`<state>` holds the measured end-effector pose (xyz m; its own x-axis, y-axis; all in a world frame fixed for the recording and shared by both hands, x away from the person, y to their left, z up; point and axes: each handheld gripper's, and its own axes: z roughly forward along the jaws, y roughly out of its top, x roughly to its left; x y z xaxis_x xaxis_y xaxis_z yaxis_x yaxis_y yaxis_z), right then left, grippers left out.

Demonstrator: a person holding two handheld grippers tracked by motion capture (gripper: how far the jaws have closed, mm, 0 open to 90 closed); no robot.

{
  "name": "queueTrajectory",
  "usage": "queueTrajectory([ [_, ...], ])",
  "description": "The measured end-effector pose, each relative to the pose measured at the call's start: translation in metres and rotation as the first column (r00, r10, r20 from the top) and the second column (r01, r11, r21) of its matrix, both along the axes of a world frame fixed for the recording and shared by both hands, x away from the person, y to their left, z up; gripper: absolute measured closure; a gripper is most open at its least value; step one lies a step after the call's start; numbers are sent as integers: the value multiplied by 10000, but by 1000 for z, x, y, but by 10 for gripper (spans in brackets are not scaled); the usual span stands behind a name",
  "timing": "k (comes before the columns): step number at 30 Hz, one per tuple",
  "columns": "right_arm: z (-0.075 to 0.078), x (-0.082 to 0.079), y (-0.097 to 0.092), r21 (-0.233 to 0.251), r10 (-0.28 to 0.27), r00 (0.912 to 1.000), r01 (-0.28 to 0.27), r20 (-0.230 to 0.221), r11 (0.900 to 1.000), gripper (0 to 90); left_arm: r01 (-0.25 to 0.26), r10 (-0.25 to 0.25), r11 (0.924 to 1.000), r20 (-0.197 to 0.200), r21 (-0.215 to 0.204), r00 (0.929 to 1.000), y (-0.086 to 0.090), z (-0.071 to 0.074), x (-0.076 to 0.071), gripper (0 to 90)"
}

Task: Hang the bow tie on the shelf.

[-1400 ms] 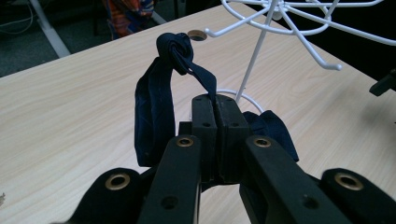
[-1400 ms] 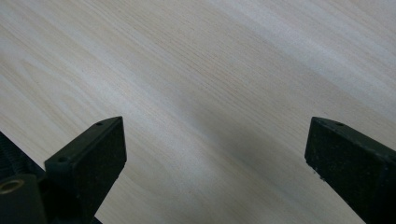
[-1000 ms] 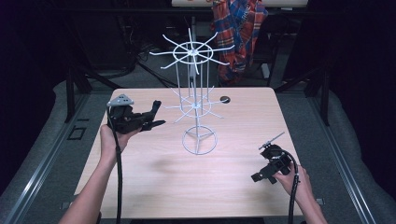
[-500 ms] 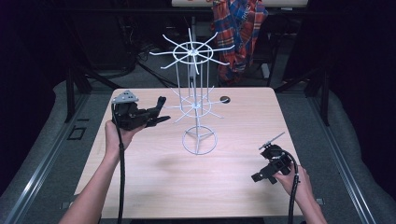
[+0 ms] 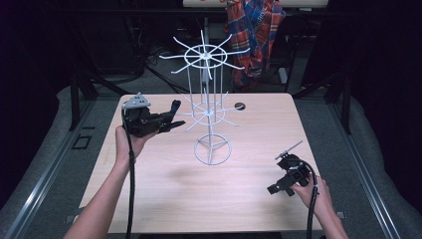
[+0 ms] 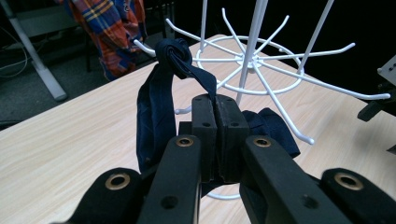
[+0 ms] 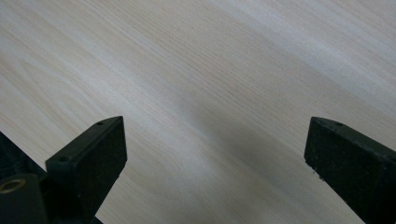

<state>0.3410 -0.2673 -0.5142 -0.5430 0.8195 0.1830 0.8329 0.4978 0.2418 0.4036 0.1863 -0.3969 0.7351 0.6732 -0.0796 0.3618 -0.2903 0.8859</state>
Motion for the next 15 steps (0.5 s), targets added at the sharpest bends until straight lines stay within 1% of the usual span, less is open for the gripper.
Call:
queueTrajectory([
  [1,-1,0,1,199,-105,9999,105,-9,9997,55,34,-34,10000,2,13,10000,0,0,0,877],
  [3,0,1,0,6,49,10000,-49,-65,10000,55,99,-99,10000,-12,-5,10000,-1,-1,0,878],
  [6,-1,0,2,173,-16,10000,16,-4,9998,55,106,-106,9999,-32,75,9999,-3,-2,0,877],
  [7,0,-1,2,131,33,10000,-33,12,9999,55,88,-88,9999,-38,137,10000,-5,-4,0,878],
  [9,0,-3,4,270,-230,9996,226,145,9994,55,154,-152,9997,-117,198,9998,-9,-8,1,877],
  [12,0,-3,4,319,-260,9996,255,139,9992,55,230,-226,9994,-182,259,9996,-13,-12,2,878],
  [13,1,-1,1,99,28,10000,-28,-35,9999,55,305,-297,9989,-219,362,9993,-16,-15,3,877],
  [14,1,-1,1,-20,80,10000,-80,-14,10000,55,305,-297,9989,-219,362,9993,-16,-15,3,877],
  [15,0,0,0,75,99,9999,-98,-80,9999,55,403,-393,9985,-278,365,9988,-19,-17,5,878],
])
